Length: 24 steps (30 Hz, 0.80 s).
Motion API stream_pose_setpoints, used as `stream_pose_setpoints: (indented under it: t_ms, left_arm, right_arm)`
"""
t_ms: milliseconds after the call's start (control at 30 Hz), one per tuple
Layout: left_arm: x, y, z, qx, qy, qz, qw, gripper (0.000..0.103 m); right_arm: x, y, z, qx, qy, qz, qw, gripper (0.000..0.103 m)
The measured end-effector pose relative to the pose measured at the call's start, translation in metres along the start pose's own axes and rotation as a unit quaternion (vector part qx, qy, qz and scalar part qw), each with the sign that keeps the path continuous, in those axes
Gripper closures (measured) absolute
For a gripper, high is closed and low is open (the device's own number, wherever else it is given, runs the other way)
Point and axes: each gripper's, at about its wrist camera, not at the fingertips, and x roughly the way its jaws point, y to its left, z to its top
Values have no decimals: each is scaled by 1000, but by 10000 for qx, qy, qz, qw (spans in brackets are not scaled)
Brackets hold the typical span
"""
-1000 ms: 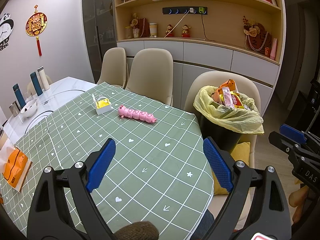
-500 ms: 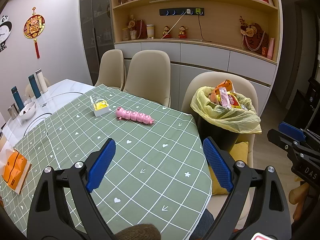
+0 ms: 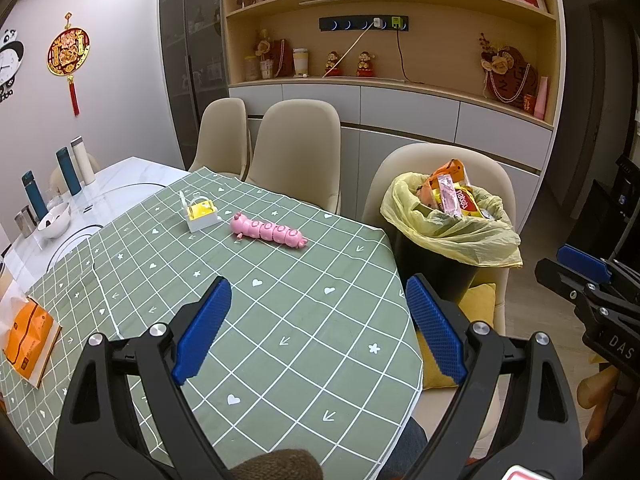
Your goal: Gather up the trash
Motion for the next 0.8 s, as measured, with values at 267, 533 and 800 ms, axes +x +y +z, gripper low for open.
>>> stream_pose_setpoints:
  t_ms: [267, 533, 800]
  left_arm:
    - [0, -1, 1, 16, -8, -17, 10000, 18]
    - [-2, -6, 0, 150, -48, -160, 9997, 18]
    - [24, 37, -1, -738, 512, -157, 9958, 23]
  right_arm:
    - [-1, 0, 0, -4, 0, 3, 10000, 54]
    - [-2, 1, -1, 7, -14, -29, 10000, 54]
    - [40, 6, -8, -468, -207, 679, 9964, 55]
